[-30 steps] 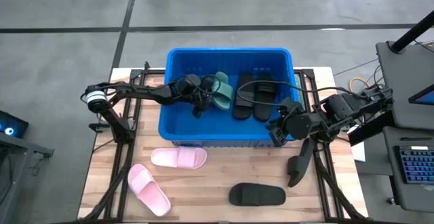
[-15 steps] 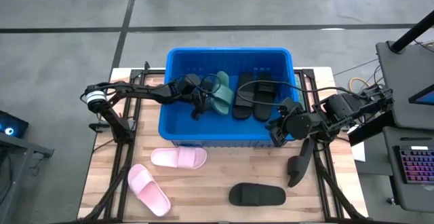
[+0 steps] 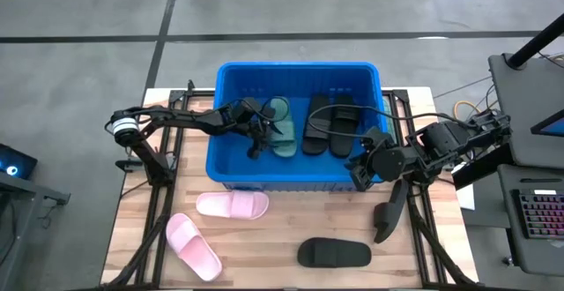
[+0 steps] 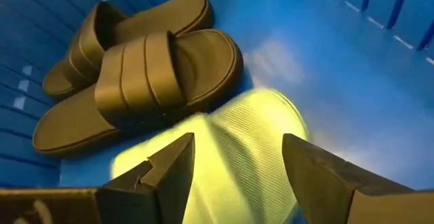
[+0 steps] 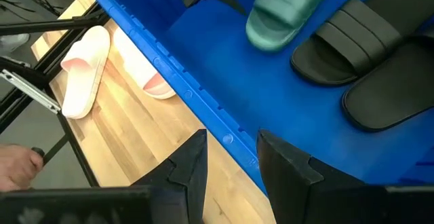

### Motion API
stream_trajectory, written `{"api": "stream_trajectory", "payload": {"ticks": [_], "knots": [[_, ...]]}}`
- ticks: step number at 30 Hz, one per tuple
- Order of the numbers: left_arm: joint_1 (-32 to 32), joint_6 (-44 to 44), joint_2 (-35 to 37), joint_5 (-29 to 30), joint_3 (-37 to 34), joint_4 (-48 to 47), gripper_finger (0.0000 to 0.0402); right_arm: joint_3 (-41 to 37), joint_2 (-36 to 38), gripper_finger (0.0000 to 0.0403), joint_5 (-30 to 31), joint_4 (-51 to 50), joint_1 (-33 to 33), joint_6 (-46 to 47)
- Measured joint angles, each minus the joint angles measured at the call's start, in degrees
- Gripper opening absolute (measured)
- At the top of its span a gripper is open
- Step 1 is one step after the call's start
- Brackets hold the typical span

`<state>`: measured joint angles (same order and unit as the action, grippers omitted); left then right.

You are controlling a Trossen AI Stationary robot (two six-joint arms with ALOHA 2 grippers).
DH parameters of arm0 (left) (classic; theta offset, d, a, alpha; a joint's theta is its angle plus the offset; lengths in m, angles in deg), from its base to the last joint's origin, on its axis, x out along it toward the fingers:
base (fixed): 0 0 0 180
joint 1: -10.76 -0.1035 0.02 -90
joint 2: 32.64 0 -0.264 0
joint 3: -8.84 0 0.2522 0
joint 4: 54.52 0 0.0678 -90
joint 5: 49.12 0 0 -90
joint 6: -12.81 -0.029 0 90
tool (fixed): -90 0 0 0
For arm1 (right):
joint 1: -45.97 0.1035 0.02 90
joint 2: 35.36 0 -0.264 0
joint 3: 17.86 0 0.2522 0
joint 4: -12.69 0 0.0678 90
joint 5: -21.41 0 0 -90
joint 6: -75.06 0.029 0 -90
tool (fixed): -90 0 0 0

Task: Pick and place slides into bin
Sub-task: Put the green left slipper into the blue bin

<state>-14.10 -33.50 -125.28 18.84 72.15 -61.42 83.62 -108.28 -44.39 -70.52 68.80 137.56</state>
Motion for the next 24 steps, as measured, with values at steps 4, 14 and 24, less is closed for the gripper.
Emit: {"api": "stream_trajectory", "payload": {"ticks": [4,14,24], "knots": [[0.0,1.0,0.0,1.0,-0.1,-0.4,0.0206,0.0,0.0,0.0118,-0.2,0.2,0.0,-0.1],[-0.2,2.0,0.6,14.5,4.1,-15.5,0.0206,0.0,0.0,0.0118,-0.5,0.8,0.0,-1.0],[-0.4,10.2,0.0,17.1,6.0,-18.8,0.0206,0.0,0.0,0.0118,-0.4,1.1,0.0,-2.1]]}}
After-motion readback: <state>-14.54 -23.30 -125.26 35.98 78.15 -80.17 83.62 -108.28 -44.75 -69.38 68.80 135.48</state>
